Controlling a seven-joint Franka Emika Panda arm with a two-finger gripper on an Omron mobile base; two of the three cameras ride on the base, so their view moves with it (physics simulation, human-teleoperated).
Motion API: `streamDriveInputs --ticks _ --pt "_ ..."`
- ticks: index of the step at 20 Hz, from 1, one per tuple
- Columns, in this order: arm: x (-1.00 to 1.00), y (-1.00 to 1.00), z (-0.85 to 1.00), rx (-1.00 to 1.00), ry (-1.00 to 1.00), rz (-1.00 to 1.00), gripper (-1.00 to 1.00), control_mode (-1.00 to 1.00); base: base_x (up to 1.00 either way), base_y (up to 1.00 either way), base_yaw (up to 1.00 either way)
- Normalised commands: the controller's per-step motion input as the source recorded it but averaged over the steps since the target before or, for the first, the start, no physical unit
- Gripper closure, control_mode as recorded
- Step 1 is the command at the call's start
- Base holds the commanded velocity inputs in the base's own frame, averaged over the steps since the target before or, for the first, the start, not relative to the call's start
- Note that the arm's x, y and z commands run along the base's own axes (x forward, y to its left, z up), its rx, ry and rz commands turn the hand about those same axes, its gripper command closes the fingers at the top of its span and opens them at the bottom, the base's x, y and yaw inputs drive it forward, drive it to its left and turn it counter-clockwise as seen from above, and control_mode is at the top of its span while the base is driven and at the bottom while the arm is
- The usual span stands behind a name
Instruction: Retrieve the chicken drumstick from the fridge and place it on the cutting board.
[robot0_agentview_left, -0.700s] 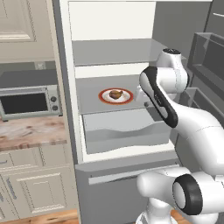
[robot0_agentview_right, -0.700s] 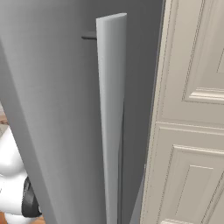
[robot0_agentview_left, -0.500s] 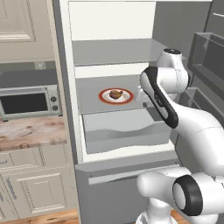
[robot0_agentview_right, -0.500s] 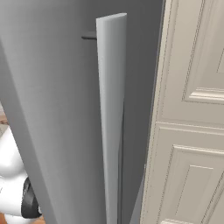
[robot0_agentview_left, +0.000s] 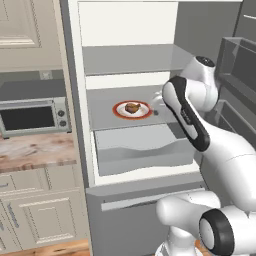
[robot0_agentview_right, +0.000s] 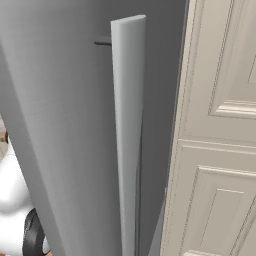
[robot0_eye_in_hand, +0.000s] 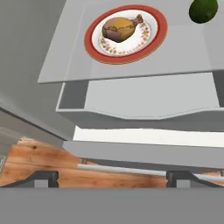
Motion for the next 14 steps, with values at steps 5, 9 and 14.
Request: streamDriveInputs --ticks 5,9,14 --pt "0.14 0.26 0.02 0.02 -0.14 -0.05 -1.0 -1.0 0.0 0.0 0.0" --pt "0.14 0.21 0.0 -0.06 0.01 -0.07 -1.0 -1.0 0.0 0.0 0.0" --pt "0.19 0.12 0.0 -0.04 0.02 -0.02 -1.0 -1.0 0.0 0.0 0.0"
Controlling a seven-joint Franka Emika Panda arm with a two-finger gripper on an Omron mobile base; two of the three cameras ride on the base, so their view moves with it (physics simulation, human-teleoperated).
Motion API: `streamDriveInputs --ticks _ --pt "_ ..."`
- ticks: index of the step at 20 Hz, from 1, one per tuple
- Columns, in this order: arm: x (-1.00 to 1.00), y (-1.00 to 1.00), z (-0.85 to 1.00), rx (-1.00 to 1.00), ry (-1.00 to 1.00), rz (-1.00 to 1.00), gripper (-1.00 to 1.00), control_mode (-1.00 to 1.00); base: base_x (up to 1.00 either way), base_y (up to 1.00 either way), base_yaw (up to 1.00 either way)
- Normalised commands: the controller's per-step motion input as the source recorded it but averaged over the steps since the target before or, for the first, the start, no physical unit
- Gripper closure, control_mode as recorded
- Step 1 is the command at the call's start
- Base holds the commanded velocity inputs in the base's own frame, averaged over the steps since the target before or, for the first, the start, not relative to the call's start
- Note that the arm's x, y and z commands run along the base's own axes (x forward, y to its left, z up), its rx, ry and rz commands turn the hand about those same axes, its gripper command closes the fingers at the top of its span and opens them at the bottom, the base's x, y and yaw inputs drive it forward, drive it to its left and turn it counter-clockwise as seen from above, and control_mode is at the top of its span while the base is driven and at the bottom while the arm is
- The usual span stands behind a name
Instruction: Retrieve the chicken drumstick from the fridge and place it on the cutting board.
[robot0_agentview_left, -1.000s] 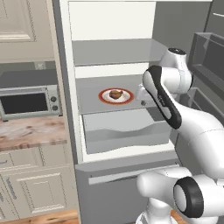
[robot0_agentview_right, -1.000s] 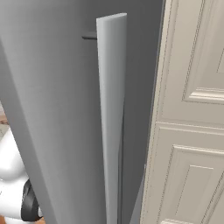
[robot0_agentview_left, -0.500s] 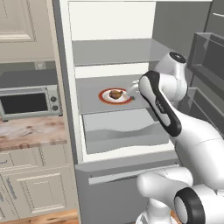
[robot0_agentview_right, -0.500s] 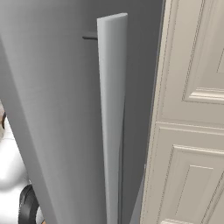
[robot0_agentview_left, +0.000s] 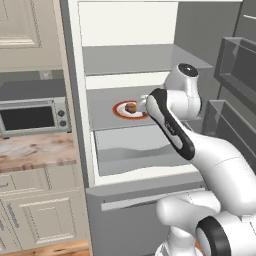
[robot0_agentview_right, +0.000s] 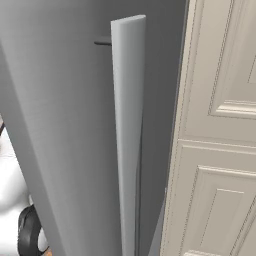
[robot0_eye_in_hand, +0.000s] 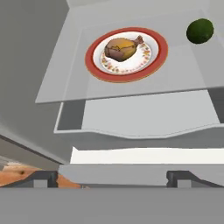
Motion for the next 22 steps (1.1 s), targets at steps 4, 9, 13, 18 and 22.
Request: streamDriveInputs --ticks 4,9,13,18,22 --pt "0.11 0.0 0.0 0.0 0.03 -0.01 -1.0 -1.0 0.0 0.0 0.0" --pt "0.43 0.0 -0.09 -0.01 -0.02 0.0 -1.0 -1.0 0.0 0.0 0.0" --pt "0.5 0.0 -0.13 -0.01 0.0 0.0 -1.0 -1.0 0.0 0.0 0.0" --pt "0.62 0.0 -0.23 -0.01 0.0 0.0 -1.0 -1.0 0.0 0.0 0.0" --pt "0.67 0.0 -0.13 0.0 0.0 0.0 -1.0 -1.0 0.0 0.0 0.0"
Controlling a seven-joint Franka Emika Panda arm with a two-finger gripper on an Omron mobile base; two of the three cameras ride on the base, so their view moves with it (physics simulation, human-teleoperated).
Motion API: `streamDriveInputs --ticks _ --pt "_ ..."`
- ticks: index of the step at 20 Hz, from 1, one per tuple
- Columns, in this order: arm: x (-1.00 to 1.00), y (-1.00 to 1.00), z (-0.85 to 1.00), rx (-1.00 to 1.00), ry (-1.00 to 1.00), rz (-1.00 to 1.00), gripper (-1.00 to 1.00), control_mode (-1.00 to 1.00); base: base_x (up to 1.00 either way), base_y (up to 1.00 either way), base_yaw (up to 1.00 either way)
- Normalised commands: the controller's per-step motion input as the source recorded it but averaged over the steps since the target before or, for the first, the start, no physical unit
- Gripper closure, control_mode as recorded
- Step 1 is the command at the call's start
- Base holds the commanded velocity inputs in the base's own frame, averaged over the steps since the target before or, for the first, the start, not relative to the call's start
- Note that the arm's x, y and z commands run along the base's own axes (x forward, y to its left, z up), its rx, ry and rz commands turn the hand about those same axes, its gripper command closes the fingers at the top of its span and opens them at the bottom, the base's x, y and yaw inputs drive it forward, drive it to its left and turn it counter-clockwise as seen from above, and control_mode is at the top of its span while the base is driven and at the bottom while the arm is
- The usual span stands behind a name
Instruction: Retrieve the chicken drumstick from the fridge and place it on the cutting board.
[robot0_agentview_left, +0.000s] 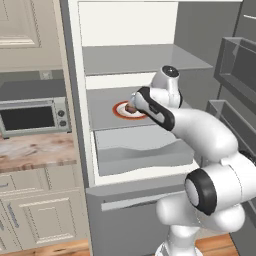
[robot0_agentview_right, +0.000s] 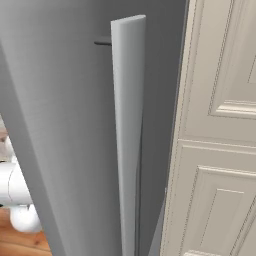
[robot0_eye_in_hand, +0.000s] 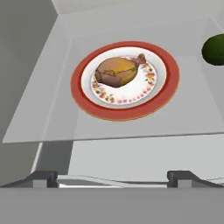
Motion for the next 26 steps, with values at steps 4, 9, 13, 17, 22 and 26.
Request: streamDriveInputs --ticks 4,9,13,17,22,26 --pt "0.71 -0.01 -0.08 0.0 0.0 0.0 -1.0 -1.0 0.0 0.0 0.0" --pt "0.64 -0.05 -0.12 0.0 0.0 0.0 -1.0 -1.0 0.0 0.0 0.0" --pt "0.48 -0.16 -0.16 0.0 0.0 0.0 -1.0 -1.0 0.0 0.0 0.0" --pt "0.12 -0.28 -0.22 0.01 0.0 -0.05 -1.0 -1.0 0.0 0.0 0.0" --pt "0.06 -0.16 -0.2 0.09 0.0 -0.08 -1.0 -1.0 0.0 0.0 0.0" --pt "0.06 -0.12 -0.11 0.16 -0.03 -0.15 -1.0 -1.0 0.0 0.0 0.0"
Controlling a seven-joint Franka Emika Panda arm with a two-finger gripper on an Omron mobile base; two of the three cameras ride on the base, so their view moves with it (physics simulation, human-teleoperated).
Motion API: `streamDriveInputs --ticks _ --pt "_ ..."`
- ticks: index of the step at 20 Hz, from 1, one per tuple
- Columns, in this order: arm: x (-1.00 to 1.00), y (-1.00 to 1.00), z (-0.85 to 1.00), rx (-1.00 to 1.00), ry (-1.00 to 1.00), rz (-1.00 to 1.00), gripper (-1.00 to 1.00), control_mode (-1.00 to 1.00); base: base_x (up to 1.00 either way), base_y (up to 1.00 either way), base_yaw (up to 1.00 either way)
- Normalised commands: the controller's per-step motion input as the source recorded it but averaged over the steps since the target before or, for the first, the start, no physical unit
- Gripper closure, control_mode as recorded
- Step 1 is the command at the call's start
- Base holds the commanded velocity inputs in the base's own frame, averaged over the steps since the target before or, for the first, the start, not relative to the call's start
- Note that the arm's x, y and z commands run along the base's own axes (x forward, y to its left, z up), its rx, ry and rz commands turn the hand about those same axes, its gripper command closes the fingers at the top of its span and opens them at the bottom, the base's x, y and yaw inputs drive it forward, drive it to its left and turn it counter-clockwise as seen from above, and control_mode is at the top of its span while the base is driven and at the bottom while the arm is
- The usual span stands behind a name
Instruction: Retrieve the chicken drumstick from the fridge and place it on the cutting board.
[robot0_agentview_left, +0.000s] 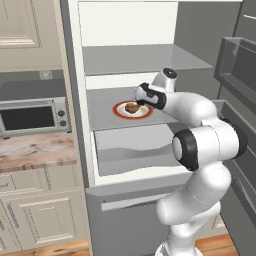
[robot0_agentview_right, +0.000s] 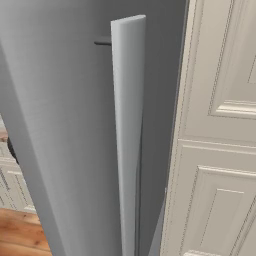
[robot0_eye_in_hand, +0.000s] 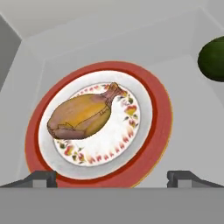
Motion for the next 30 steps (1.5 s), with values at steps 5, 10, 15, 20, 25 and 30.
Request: streamDriveInputs --ticks 5,10,15,20,25,30 --pt "0.04 -0.1 -0.04 0.23 -0.08 -0.17 -1.0 -1.0 0.0 0.0 0.0" --pt "0.21 0.0 -0.02 0.13 -0.04 -0.11 -1.0 -1.0 0.0 0.0 0.0" --pt "0.48 0.01 -0.09 0.0 0.0 -0.08 -1.0 -1.0 0.0 0.0 0.0" --pt "0.51 0.02 -0.08 0.0 0.0 -0.06 -1.0 -1.0 0.0 0.0 0.0" --pt "0.15 0.32 -0.02 0.0 0.06 -0.01 -1.0 -1.0 0.0 0.0 0.0" --pt "0.09 0.45 -0.05 0.0 0.15 0.0 -1.0 -1.0 0.0 0.0 0.0"
